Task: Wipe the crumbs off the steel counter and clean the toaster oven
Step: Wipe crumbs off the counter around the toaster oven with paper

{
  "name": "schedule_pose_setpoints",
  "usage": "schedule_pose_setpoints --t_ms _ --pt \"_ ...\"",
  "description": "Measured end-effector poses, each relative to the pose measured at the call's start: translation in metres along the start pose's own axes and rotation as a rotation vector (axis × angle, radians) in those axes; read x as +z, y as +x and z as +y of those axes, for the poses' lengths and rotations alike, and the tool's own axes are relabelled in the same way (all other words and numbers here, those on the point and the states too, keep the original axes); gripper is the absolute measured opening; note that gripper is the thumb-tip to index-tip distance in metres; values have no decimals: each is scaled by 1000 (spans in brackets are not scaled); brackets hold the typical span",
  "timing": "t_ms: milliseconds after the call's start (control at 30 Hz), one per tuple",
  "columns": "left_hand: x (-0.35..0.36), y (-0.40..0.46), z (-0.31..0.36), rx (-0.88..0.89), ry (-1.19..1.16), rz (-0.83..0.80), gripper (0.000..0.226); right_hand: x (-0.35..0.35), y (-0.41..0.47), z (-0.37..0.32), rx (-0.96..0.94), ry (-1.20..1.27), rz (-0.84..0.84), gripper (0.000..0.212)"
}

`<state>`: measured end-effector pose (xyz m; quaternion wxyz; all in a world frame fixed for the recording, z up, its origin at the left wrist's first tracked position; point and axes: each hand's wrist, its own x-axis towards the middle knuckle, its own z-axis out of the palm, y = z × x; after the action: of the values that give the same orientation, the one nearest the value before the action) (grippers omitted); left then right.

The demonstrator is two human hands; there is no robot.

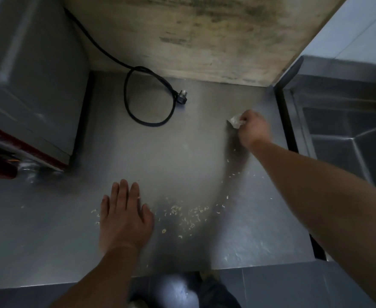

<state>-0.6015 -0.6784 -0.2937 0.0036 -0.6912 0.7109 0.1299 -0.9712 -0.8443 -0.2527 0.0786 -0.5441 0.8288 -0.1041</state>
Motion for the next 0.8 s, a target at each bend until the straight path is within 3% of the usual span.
schedule_pose_setpoints --t_ms 100,267,333,433,667,800 --pt "0 0 0 8 -11 8 70 16 -44 8 -80 2 -1 20" --pt "-1 1 1 4 -36 28 71 15 -173 1 -574 114 26 17" --pt "-1 1 1 -1 -21 23 71 18 -211 10 -661 132 -55 28" --pt "-2 1 3 -3 -3 26 71 20 -206 25 -560 196 -117 27" --pt "-2 0 3 -5 25 21 71 -15 -46 44 -135 140 183 22" --pt "-1 0 3 -6 19 30 70 -29 18 73 214 63 45 21"
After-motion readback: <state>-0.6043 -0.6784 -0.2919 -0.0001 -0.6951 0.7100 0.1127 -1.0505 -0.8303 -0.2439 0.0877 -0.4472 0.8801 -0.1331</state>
